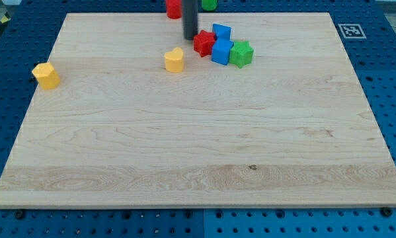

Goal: Move the blue triangle to the right side of the board

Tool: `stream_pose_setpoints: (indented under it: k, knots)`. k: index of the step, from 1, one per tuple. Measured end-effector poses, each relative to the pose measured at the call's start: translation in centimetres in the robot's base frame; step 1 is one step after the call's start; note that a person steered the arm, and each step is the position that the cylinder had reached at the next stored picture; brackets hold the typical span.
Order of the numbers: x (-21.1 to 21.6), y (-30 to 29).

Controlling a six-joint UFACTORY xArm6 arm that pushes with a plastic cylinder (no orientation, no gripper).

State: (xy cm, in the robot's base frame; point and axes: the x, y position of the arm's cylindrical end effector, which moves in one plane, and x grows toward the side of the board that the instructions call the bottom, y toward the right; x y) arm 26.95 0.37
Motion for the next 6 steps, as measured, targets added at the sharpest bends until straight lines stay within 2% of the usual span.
stream_pose_setpoints:
  k: [2,4,6]
  knots:
    - [2.8,11.7]
    - [6.1,20.2]
    - [6.5,20.7]
